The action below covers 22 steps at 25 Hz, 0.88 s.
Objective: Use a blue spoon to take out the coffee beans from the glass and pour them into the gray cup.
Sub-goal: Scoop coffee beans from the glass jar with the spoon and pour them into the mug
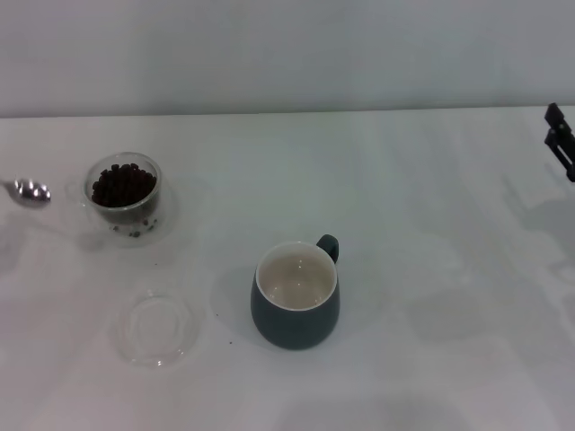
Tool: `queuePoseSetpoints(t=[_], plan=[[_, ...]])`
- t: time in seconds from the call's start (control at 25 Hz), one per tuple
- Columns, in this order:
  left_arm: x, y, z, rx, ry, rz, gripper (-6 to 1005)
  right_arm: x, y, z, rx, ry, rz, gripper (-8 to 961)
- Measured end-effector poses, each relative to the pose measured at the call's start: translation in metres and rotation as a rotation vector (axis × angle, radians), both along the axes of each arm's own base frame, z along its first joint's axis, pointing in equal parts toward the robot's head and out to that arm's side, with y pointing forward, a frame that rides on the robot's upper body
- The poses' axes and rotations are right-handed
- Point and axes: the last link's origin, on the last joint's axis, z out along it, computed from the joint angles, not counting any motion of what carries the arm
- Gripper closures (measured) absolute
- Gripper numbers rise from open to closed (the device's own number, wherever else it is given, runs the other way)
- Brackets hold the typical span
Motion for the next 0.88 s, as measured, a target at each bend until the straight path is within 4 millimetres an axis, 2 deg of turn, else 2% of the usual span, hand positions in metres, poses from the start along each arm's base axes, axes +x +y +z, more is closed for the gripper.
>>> queuePoseSetpoints(t=[0.2, 0.36, 0.68, 0.72, 0.88], plan=[[0.014, 0.038, 0.008, -0.069, 0.060, -0.005, 872, -0.007, 0.001, -0.006, -0.026, -0.011, 0.031, 211], [0.025, 0.065, 0.003, -0.127, 0.123, 0.012, 872, -0.012, 0.004, -0.007, -0.031, -0.012, 0.053, 211], [0.041, 0.108, -0.008, -0.198, 0.267, 0.068, 873, -0.023, 0.009, -0.011, -0.047, -0.016, 0.098, 211], [0.046, 0.118, -0.010, -0.201, 0.311, 0.078, 874, -0.024, 0.010, -0.013, -0.055, -0.019, 0.103, 211], [0.053, 0.128, -0.014, -0.213, 0.369, 0.078, 874, -0.025, 0.011, -0.013, -0.059, -0.020, 0.106, 211]])
